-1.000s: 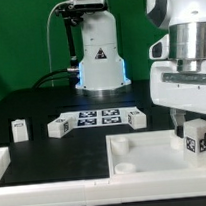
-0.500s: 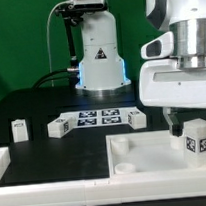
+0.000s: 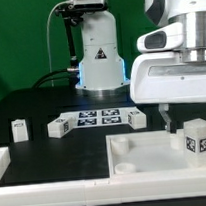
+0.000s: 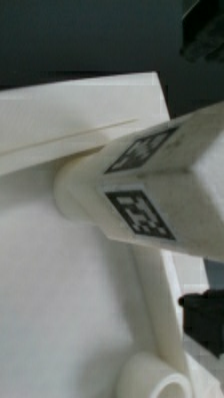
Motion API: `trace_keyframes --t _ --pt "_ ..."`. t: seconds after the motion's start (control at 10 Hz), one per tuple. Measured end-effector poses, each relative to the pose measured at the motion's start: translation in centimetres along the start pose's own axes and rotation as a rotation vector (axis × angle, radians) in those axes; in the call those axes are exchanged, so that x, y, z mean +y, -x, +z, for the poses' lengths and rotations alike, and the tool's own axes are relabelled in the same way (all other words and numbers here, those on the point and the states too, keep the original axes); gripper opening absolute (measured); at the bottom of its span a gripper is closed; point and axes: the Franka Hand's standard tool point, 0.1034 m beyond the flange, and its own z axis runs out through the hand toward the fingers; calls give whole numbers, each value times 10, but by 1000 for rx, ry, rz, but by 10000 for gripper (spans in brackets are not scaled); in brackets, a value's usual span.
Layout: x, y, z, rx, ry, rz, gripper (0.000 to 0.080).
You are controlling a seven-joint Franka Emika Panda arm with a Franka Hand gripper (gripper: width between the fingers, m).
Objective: Assemble one leg
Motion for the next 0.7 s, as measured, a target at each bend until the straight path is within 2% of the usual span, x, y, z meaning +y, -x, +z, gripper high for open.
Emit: trace_keyframes --t 0.5,0.7 --pt "1 -1 0 4 27 -447 649" --pt "1 -1 1 3 28 -442 649"
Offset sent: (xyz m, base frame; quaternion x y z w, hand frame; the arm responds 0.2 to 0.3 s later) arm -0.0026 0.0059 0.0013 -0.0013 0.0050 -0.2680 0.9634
